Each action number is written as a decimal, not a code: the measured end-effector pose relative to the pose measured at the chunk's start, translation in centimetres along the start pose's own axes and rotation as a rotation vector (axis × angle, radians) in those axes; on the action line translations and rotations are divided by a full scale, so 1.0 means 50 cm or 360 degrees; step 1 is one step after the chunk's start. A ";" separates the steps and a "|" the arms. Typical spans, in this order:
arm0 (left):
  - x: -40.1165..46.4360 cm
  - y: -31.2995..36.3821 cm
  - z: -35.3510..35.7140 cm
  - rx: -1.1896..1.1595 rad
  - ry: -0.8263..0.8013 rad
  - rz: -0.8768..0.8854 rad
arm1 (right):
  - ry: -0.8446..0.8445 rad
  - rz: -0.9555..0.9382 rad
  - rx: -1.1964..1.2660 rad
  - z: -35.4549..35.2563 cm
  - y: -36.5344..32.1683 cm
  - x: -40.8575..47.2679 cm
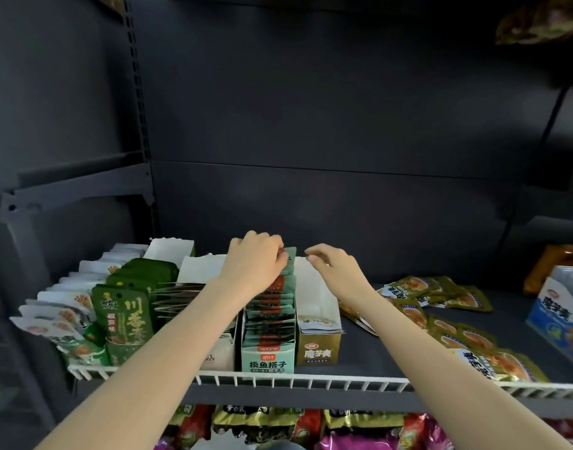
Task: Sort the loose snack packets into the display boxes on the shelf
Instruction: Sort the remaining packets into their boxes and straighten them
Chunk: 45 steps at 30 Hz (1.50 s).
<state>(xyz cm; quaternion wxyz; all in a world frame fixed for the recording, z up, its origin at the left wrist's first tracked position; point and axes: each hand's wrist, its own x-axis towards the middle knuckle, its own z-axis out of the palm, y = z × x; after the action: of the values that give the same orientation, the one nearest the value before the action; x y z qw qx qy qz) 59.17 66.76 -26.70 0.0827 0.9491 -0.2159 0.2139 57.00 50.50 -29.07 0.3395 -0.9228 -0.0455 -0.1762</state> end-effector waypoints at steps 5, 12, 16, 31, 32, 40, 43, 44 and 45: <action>0.003 0.119 0.035 -0.0175 0.0155 0.0292 | 0.0150 0.0140 0.0088 -0.049 0.075 -0.039; 0.018 0.297 0.173 -0.0484 -0.0305 0.0364 | 0.0041 0.0601 -0.0213 -0.111 0.264 -0.096; 0.038 0.350 0.273 -0.0534 -0.0647 0.0341 | -0.0169 0.0879 -0.0533 -0.126 0.385 -0.133; 0.072 0.347 0.358 -0.0051 -0.0884 0.0239 | -0.0320 0.0551 -0.0939 -0.095 0.436 -0.100; 0.068 0.352 0.362 -0.0071 -0.0870 0.0207 | -0.0274 0.0564 -0.0880 -0.095 0.434 -0.102; 0.076 0.384 0.297 -0.1393 -0.0579 -0.0439 | 0.0306 0.0349 0.0212 -0.119 0.405 -0.099; 0.091 0.378 0.258 -0.1622 -0.0388 -0.0642 | 0.0256 0.0167 0.0294 -0.117 0.370 -0.092; 0.093 0.369 0.246 -0.1650 -0.0283 -0.0680 | 0.0230 0.0147 0.0283 -0.118 0.354 -0.091; 0.095 0.358 0.234 -0.1671 -0.0172 -0.0690 | 0.0205 0.0153 0.0297 -0.121 0.336 -0.091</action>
<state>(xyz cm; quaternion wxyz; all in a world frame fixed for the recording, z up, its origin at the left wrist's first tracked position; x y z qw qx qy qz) 59.38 46.10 -33.91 0.5740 0.8130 -0.0976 0.0071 54.41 33.93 -36.66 0.4342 -0.8751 0.0046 -0.2134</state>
